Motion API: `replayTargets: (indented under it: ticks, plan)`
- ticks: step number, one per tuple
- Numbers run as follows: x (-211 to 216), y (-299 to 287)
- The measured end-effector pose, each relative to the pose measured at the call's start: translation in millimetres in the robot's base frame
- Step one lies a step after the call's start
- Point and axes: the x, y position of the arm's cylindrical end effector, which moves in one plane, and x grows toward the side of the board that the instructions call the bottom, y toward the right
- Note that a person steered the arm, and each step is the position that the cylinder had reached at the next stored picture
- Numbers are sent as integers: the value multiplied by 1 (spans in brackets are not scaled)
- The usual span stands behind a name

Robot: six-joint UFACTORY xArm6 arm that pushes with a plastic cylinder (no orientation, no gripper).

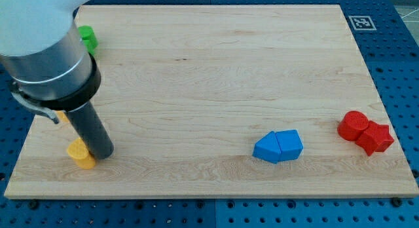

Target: Slide the yellow heart towards bottom left

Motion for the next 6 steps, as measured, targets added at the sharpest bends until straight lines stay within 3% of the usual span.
replayTargets:
  ticks: [4,5,6]
  plan:
    - [0,-32]
    - [0,-20]
    - [-3,70]
